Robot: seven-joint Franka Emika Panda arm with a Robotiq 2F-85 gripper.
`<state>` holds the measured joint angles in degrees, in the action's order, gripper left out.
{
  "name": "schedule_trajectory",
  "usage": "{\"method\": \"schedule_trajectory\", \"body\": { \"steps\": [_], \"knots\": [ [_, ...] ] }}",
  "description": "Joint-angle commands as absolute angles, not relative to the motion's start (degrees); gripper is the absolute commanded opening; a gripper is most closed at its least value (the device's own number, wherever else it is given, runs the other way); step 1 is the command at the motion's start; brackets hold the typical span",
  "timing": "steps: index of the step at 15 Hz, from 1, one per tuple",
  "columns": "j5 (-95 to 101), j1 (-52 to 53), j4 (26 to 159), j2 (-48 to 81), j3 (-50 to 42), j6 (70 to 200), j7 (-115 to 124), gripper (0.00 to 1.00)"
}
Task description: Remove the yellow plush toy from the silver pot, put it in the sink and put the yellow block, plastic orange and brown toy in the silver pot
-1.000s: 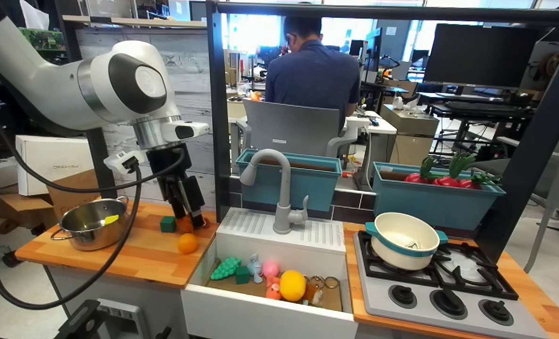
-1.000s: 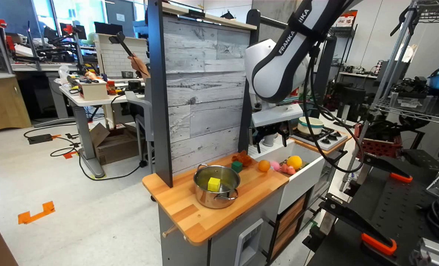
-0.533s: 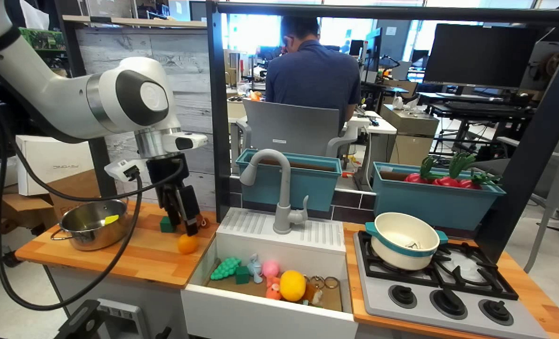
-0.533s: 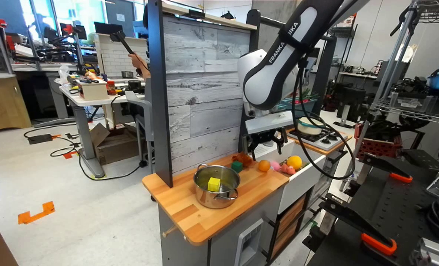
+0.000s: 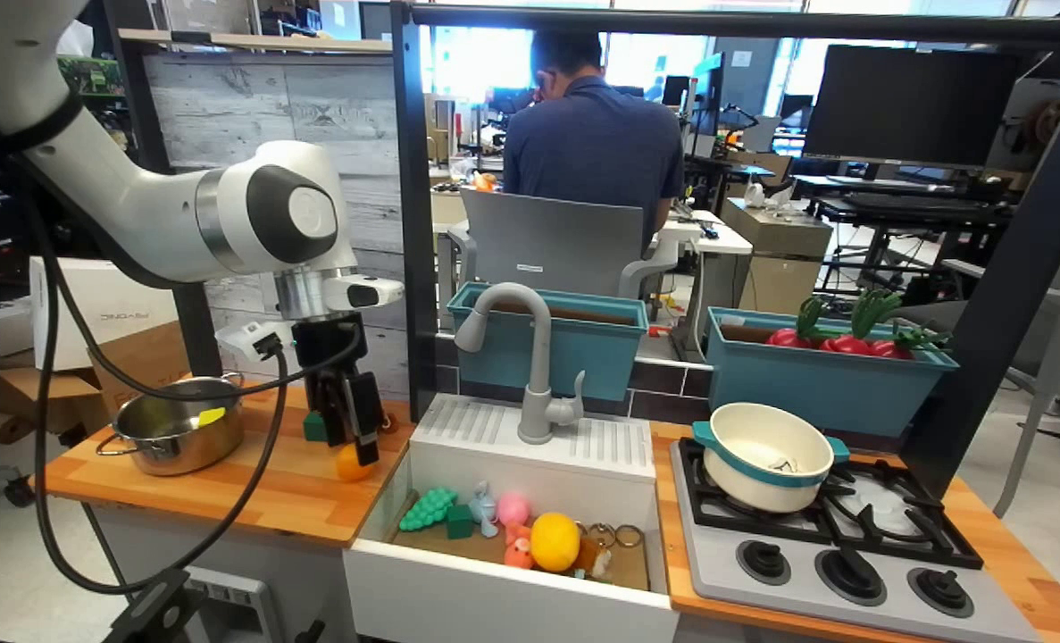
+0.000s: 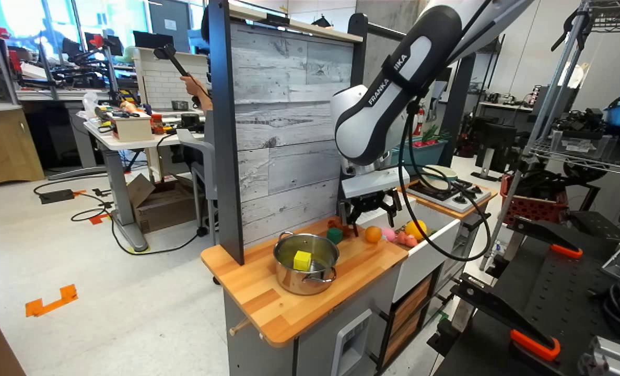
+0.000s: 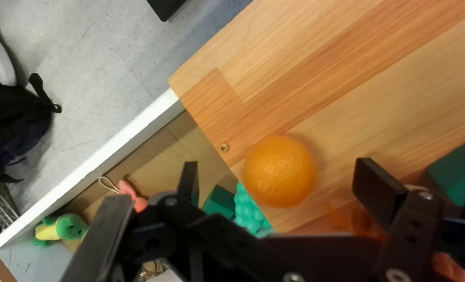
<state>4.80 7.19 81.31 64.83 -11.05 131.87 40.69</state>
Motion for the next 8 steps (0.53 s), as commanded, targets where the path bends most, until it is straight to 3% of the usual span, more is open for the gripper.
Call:
{"method": "schedule_trajectory", "body": {
  "steps": [1, 3, 4, 5, 8],
  "knots": [
    [4.3, 7.1, 76.2, 68.3, -11.2, 129.0, 40.0, 1.0],
    [4.4, 7.3, 74.8, 69.4, -11.5, 128.7, 40.4, 1.0],
    [4.4, 7.2, 74.3, 69.9, -11.4, 128.6, 40.1, 0.75],
    [4.5, 7.2, 73.9, 70.2, -11.5, 128.6, 40.1, 0.74],
    [4.4, 7.4, 73.2, 70.0, -11.4, 128.5, 40.3, 0.49]
  ]
}}
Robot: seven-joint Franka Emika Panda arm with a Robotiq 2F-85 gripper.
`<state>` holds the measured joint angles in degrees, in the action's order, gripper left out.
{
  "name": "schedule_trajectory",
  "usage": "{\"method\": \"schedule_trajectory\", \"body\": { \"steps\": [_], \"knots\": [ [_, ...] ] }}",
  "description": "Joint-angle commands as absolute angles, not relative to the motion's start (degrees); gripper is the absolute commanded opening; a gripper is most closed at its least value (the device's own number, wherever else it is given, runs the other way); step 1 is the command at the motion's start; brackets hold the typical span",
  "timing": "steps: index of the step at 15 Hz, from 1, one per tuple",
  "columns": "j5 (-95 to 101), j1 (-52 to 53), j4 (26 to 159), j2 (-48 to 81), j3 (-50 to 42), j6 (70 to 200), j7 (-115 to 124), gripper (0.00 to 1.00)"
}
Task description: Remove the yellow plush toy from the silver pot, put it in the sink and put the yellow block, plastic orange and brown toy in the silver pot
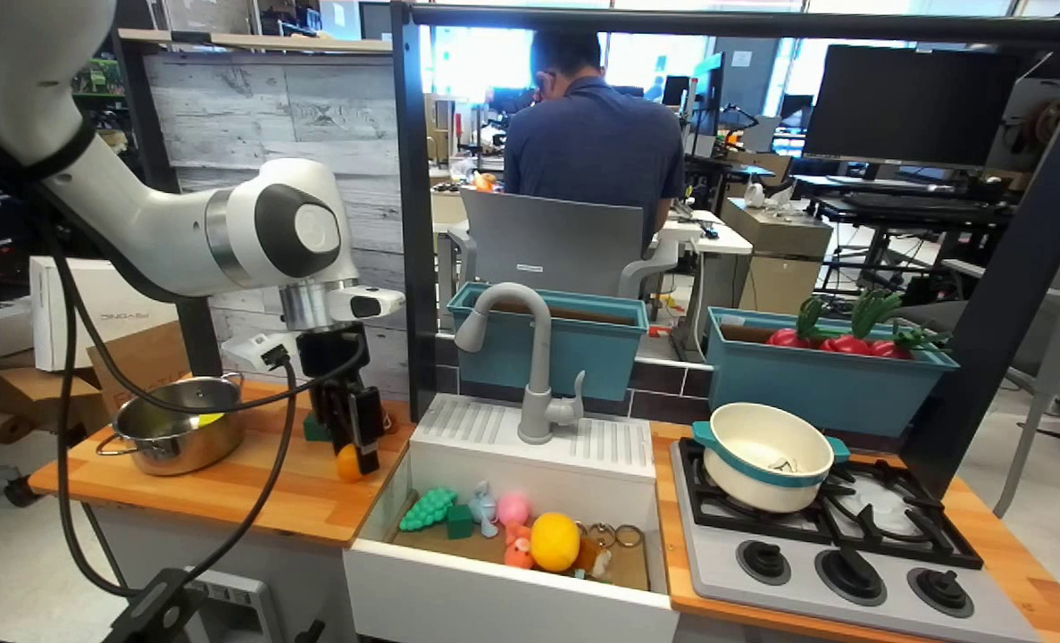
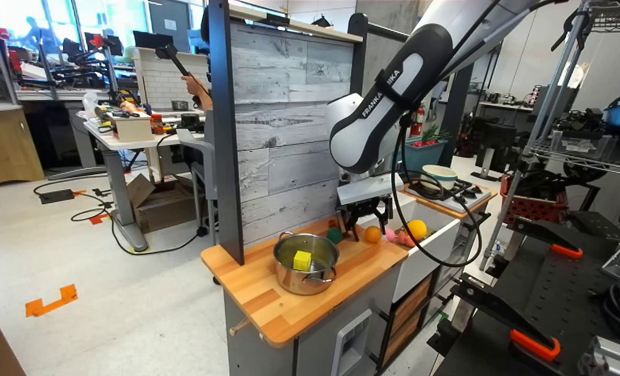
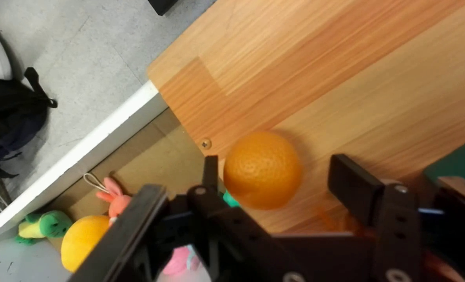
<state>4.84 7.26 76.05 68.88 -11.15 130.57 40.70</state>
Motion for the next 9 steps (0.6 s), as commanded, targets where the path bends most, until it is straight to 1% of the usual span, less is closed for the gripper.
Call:
{"method": "schedule_trajectory", "body": {
  "steps": [1, 2, 4, 9],
  "knots": [
    [4.4, 7.6, 74.0, 69.0, -11.3, 129.0, 40.1, 0.42],
    [4.6, 7.9, 75.2, 67.7, -11.2, 130.0, 40.1, 0.34],
    [4.7, 8.5, 77.7, 65.1, -11.0, 131.3, 39.7, 0.2],
    [4.8, 10.3, 88.3, 55.0, -10.5, 135.6, 38.9, 0.2]
  ]
}}
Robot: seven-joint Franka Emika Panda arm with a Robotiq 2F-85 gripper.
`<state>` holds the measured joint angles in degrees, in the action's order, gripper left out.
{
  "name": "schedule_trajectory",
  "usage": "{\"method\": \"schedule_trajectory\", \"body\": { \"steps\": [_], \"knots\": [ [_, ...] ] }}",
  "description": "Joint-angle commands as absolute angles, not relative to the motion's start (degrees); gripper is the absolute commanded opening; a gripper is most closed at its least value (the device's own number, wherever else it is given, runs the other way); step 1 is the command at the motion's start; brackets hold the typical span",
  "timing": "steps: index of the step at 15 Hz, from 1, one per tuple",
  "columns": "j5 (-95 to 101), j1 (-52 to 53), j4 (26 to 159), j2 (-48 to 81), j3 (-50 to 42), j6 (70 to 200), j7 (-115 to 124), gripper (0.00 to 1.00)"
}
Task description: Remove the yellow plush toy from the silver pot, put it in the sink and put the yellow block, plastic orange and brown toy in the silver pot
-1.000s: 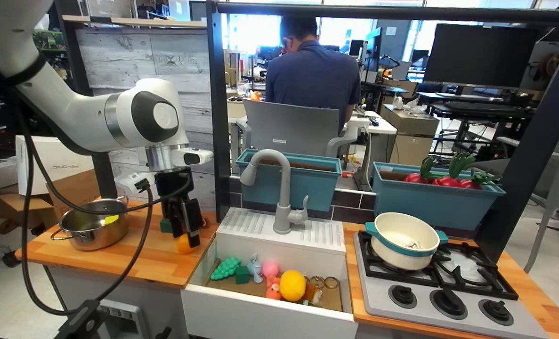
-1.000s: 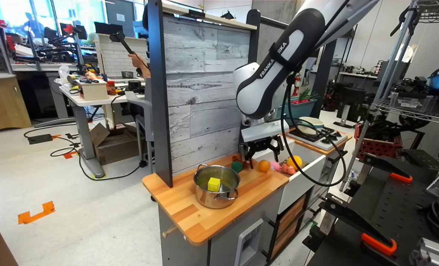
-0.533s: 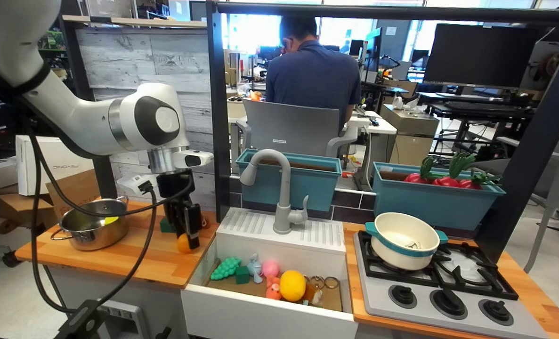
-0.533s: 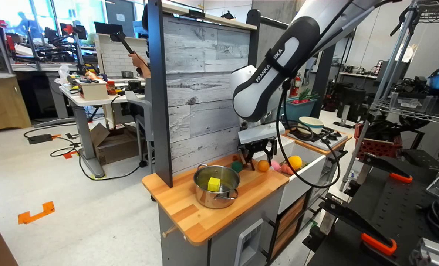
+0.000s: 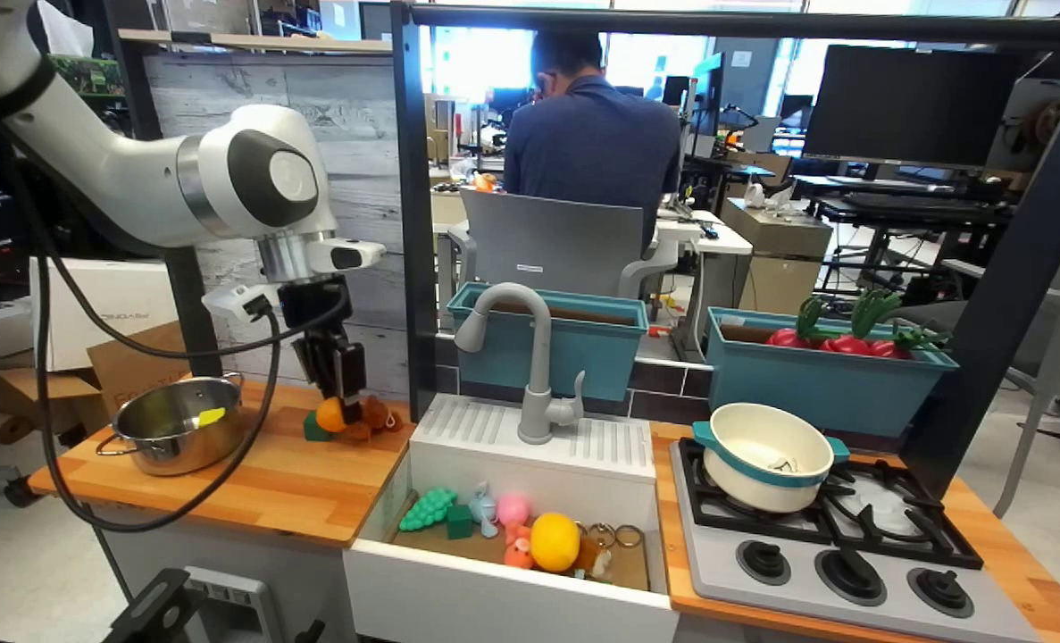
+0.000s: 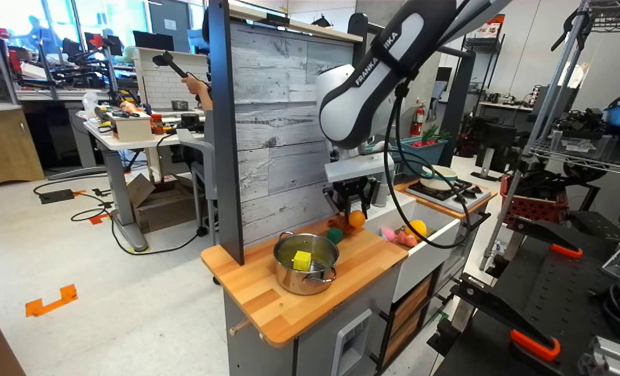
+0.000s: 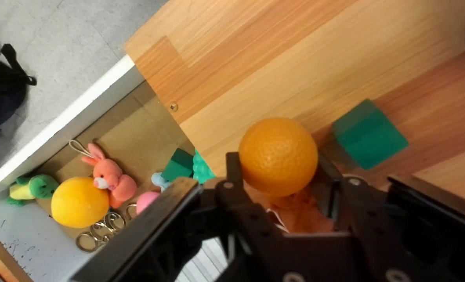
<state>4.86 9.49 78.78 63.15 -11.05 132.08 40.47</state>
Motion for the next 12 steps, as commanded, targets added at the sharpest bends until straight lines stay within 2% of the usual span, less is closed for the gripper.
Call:
{"method": "schedule_trajectory", "body": {
  "steps": [1, 6, 12],
  "knots": [
    [4.5, 10.3, 90.8, 52.7, -9.8, 136.8, 38.1, 0.2],
    [5.0, 12.3, 100.7, 43.2, -7.9, 140.9, 35.1, 0.2],
    [6.7, 16.3, 102.4, 40.4, -6.2, 141.2, 34.1, 0.2]
  ]
}}
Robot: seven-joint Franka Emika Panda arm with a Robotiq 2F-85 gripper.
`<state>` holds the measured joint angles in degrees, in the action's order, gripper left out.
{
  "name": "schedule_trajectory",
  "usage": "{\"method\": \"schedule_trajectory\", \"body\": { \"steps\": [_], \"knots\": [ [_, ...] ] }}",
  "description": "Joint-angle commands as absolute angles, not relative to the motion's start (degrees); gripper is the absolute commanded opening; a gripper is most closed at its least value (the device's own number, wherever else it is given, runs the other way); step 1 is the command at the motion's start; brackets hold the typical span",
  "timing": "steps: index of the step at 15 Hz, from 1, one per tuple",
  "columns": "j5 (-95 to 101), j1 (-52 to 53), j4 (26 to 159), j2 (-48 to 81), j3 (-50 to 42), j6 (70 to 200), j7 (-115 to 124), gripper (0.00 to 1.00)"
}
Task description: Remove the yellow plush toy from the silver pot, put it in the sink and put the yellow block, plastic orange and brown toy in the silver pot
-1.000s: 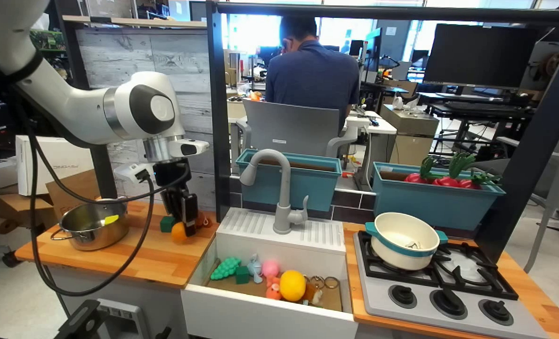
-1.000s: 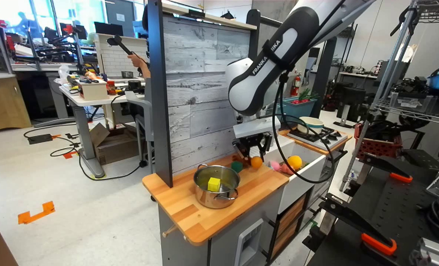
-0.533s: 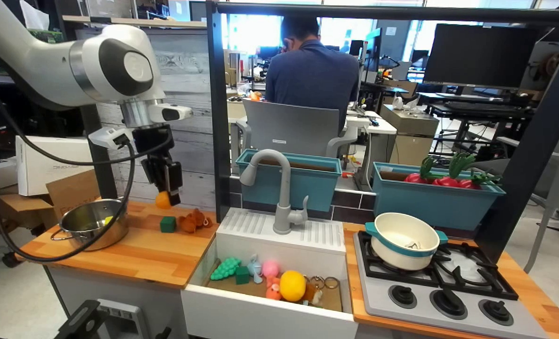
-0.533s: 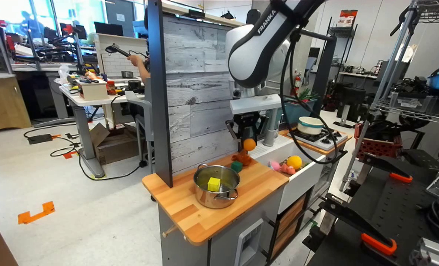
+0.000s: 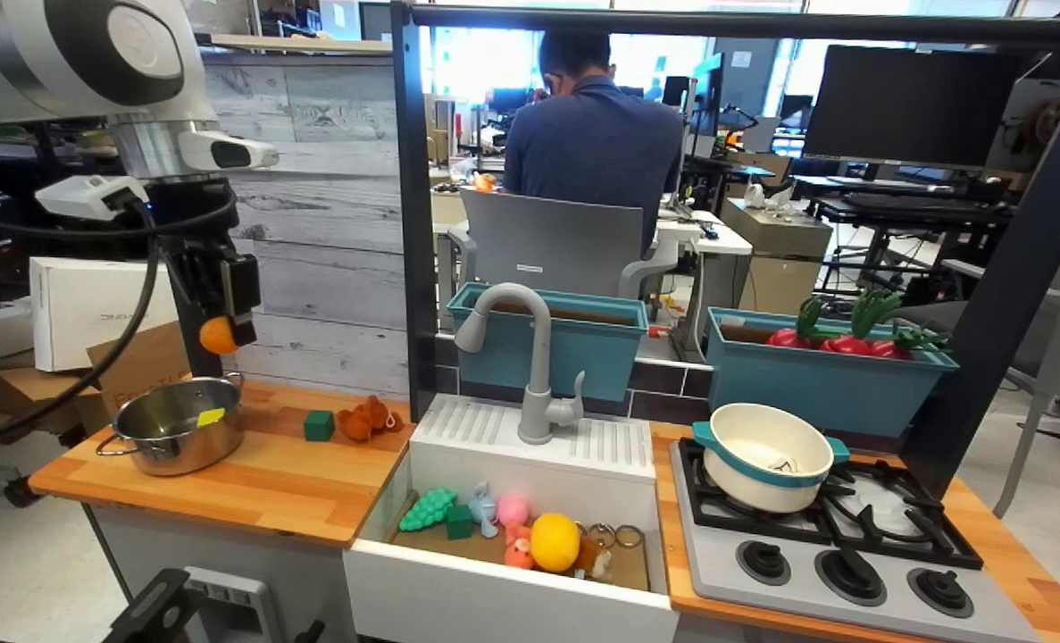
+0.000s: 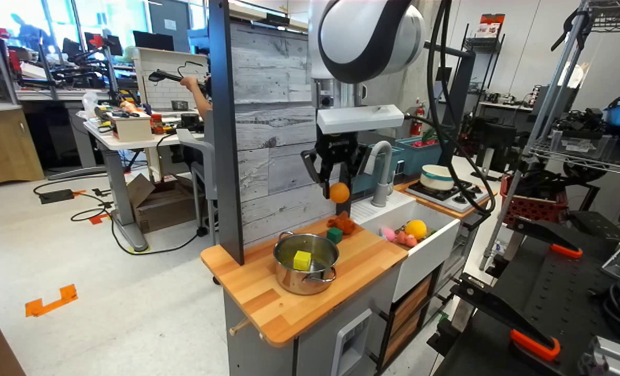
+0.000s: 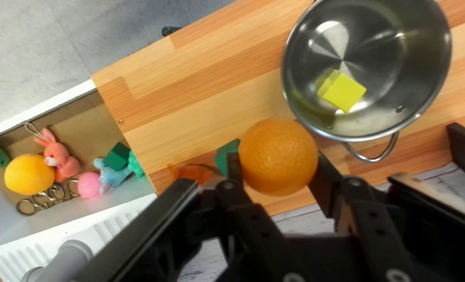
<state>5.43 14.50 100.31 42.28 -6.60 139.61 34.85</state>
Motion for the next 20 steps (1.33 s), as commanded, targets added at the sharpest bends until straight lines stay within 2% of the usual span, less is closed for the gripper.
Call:
{"method": "schedule_trajectory", "body": {
  "steps": [1, 10, 11, 12, 16, 20],
  "knots": [
    [6.8, 16.9, 102.0, 40.5, -5.9, 141.2, 34.0, 0.2],
    [7.9, 20.7, 98.3, 42.4, -4.5, 140.2, 33.6, 0.2],
    [8.2, 20.9, 98.2, 42.4, -4.7, 140.0, 33.8, 0.61],
    [8.2, 20.8, 98.2, 42.4, -4.7, 140.2, 33.6, 0.71],
    [8.0, 20.7, 98.3, 42.2, -4.6, 140.3, 33.2, 0.99],
    [7.9, 20.5, 98.7, 41.9, -4.5, 140.6, 32.7, 1.0]
  ]
}}
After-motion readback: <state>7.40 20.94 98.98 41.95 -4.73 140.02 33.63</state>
